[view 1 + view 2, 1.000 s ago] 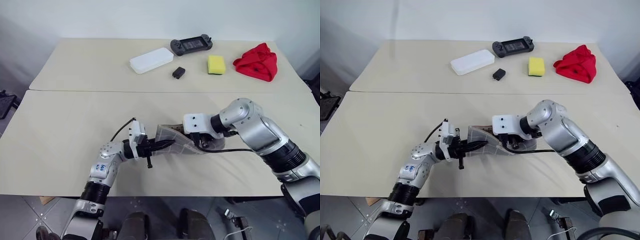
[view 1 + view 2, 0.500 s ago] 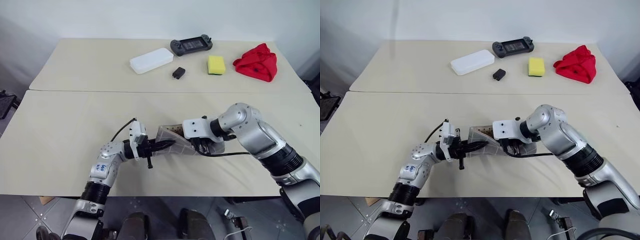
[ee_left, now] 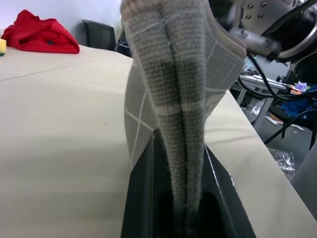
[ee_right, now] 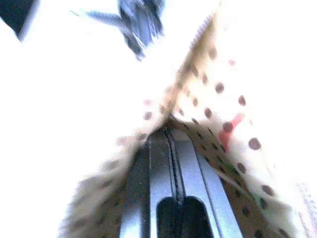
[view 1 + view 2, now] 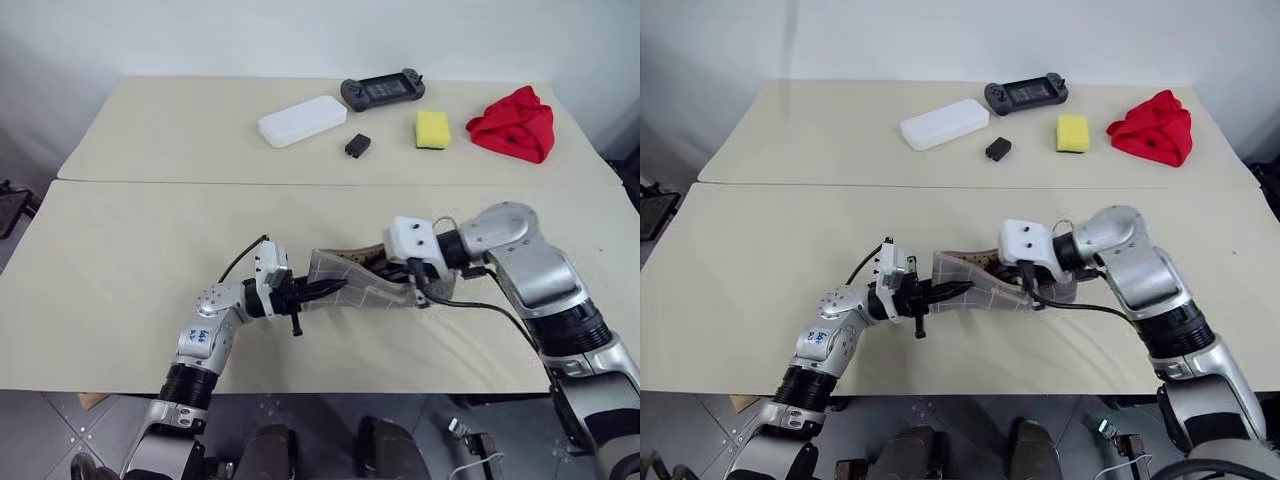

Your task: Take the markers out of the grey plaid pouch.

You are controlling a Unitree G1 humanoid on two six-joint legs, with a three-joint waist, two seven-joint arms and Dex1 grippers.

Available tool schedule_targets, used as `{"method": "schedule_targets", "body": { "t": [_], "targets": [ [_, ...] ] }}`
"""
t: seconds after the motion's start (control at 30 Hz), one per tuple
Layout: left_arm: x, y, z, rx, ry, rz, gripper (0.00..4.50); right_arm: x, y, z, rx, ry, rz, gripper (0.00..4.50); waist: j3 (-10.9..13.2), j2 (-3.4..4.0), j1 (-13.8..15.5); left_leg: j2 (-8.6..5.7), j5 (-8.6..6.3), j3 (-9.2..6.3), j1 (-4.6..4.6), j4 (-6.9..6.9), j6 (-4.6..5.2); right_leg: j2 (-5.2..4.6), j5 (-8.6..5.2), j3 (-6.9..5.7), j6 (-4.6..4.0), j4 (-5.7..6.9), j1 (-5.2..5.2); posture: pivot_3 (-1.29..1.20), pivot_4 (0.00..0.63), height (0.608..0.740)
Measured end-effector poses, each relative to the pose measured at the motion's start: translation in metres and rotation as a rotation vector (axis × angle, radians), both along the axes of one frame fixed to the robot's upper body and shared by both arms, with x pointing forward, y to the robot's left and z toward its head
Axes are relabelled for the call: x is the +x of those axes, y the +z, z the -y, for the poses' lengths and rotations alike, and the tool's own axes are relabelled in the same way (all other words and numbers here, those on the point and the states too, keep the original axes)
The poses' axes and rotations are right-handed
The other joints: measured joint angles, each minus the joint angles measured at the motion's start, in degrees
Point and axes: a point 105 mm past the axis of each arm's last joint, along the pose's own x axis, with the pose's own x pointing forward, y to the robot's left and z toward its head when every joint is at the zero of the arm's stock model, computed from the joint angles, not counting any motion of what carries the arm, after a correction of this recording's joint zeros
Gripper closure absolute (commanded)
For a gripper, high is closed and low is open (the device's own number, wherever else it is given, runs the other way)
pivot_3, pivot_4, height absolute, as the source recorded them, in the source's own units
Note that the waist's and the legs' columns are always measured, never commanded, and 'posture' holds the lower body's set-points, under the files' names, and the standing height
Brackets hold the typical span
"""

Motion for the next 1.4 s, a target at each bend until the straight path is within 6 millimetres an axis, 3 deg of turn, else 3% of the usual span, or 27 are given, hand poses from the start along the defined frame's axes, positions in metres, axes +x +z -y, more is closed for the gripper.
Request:
{"method": "schedule_targets", "body": {
  "t": [0.17,0.37,0.63,0.83,0.93,1.13,1.4],
  "targets": [
    [-0.001,0.0,-0.001,0.003,0.002,0.002,4.5,0.005,0.006,0.017,0.104,0.0,0.048,4.48,0.0,0.0,-0.22,0.03,0.0,0.01,0.01,0.0,-0.01,0.0,0.0,0.0,0.0,0.05,-0.02,0.0,0.15,0.74],
    [-0.003,0.001,-0.009,0.022,0.017,0.015,4.5,-0.001,0.019,0.031,0.293,-0.027,-0.017,4.48,0.0,0.0,-0.24,0.03,0.0,0.0,0.01,0.0,-0.01,0.0,0.0,0.0,0.0,0.05,-0.02,0.0,0.15,0.74],
    [-0.004,-0.001,-0.011,0.023,0.021,0.009,4.5,-0.004,0.049,0.029,0.483,-0.089,-0.086,4.48,0.0,0.0,-0.2,0.03,0.0,-0.31,0.01,0.0,-0.01,0.0,0.0,0.03,-0.01,0.07,-0.03,0.0,0.15,0.74],
    [-0.004,-0.001,-0.012,0.026,0.022,0.008,4.5,-0.013,0.051,0.033,0.372,-0.1,-0.104,4.48,0.0,0.0,0.36,0.02,0.0,-0.32,0.01,0.01,0.0,-0.01,0.0,0.05,-0.01,0.05,-0.03,0.0,0.15,0.74],
    [-0.004,-0.001,-0.012,0.026,0.021,0.007,4.5,-0.02,0.035,0.031,0.214,-0.092,-0.129,3.9,0.0,0.0,0.37,0.03,0.0,-0.32,0.02,0.0,0.0,0.0,0.0,0.05,-0.01,0.05,-0.04,0.0,0.15,0.74],
    [-0.005,-0.001,-0.01,0.023,0.013,0.003,4.5,-0.011,0.007,0.026,0.03,-0.134,-0.089,1.89,0.0,0.0,0.41,0.02,0.0,-0.3,0.01,0.02,0.0,-0.01,0.0,0.06,-0.01,0.06,-0.04,0.0,0.15,0.74],
    [-0.005,-0.001,-0.007,0.016,0.013,0.001,4.5,-0.004,-0.002,0.018,-0.104,-0.157,-0.099,1.89,0.0,0.0,0.42,0.02,0.0,-0.31,0.01,0.02,0.0,-0.01,0.0,0.04,-0.01,0.06,-0.03,0.0,0.15,0.74]
  ]
}}
